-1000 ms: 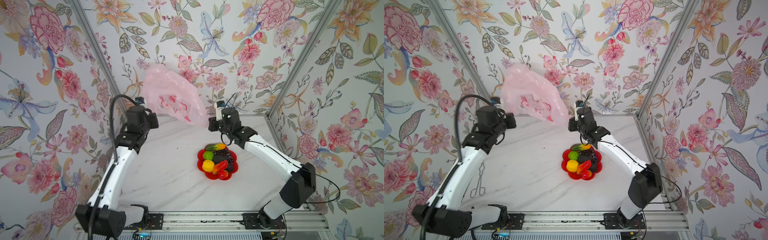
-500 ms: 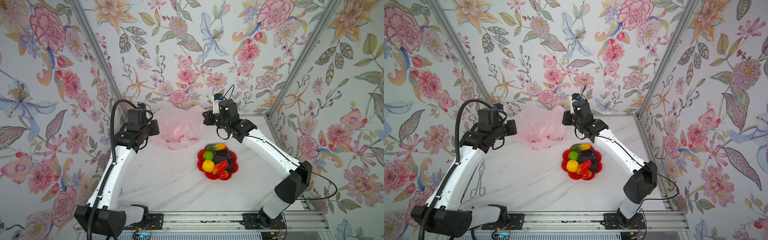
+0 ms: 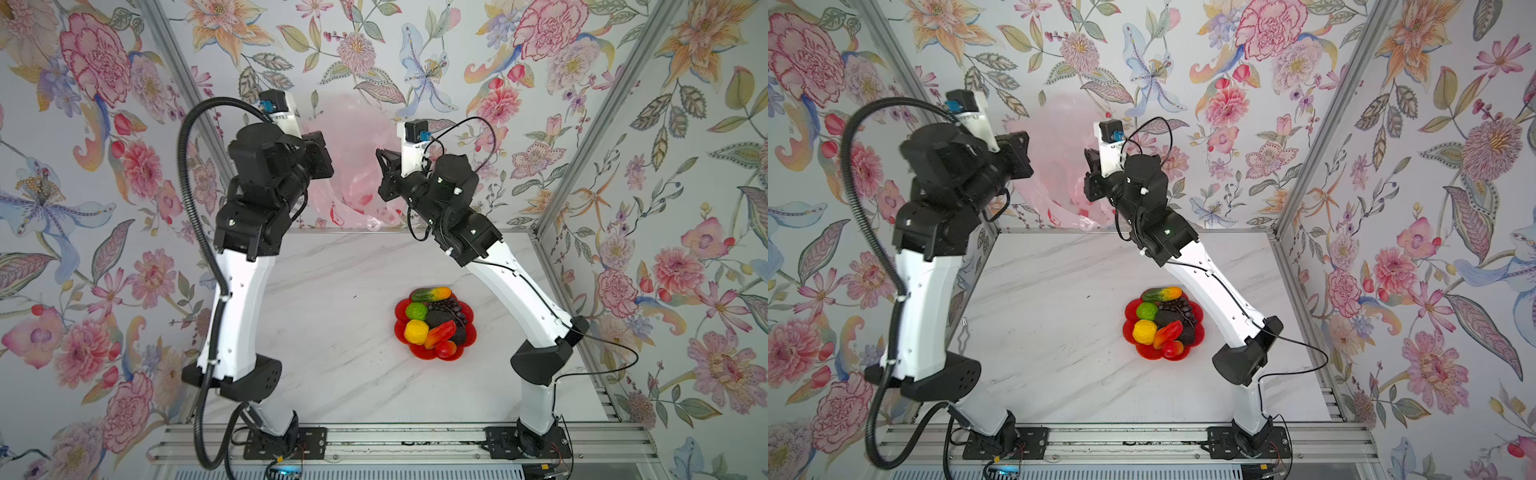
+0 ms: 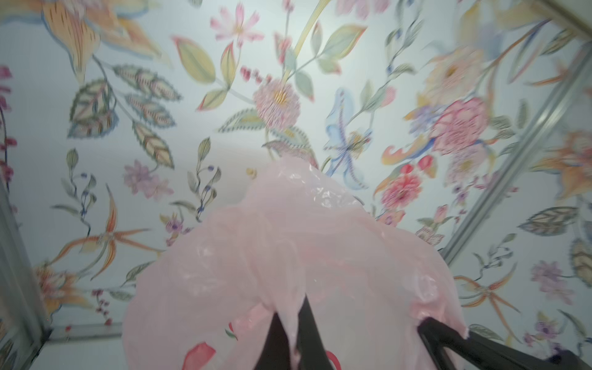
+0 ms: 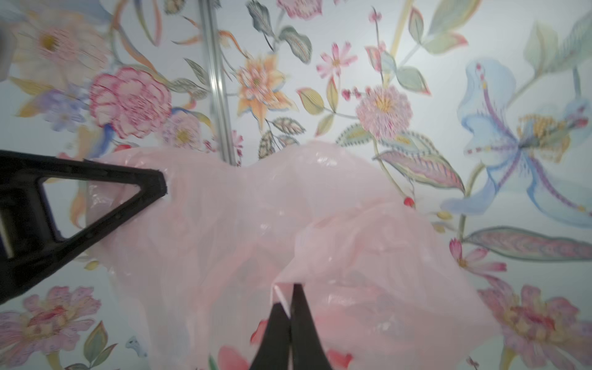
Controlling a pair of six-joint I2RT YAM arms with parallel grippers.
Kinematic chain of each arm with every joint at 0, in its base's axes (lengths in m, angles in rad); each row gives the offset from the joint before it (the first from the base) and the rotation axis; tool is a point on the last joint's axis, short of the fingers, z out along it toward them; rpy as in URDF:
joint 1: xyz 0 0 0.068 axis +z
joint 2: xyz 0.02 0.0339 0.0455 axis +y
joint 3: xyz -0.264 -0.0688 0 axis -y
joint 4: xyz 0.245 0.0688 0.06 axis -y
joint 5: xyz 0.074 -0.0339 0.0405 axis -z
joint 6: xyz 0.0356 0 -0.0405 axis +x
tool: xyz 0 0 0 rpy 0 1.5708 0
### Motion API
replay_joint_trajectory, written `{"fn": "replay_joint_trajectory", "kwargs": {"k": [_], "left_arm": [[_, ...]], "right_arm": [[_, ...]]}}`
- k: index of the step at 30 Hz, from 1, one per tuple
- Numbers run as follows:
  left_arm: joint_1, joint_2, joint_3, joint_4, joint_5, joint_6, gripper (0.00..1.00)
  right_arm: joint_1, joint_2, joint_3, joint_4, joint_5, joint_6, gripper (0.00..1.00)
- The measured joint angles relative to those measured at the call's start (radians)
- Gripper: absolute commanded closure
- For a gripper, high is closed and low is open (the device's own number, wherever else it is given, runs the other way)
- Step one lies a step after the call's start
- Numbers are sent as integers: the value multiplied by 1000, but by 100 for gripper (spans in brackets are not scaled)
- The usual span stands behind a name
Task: Place the fruits into the plastic bag
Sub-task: Open the plastic bag at the top-center of the table.
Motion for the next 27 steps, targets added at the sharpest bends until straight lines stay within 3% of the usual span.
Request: {"fn": "replay_joint_trajectory", "kwargs": {"k": [4, 7, 9, 13, 15, 17, 22, 27], "left_arm": [[-31, -448, -535, 282, -88, 77, 100], [29, -616, -909, 390, -161, 70, 100], [103, -550, -1075, 368, -148, 33, 100], [156, -188, -1284, 206, -78, -21, 100], [160, -148, -1347, 87, -55, -38, 100], [163, -201, -1339, 41, -43, -50, 100], [167, -351, -1170, 96, -18, -69, 100], [167, -391, -1189, 125, 4, -90, 100]], "right_arm": [[-8, -257, -308, 146, 27, -64, 100], [-137, -361, -582, 194, 22, 61, 100], [-217, -316, -705, 166, -20, 171, 100], [-246, -70, -875, -15, -72, 298, 100], [-229, 0, -906, -117, -91, 322, 100], [-219, 9, -901, -172, -112, 343, 100], [-249, -83, -756, -131, -145, 371, 100], [-266, -138, -703, -63, -162, 378, 100]]}}
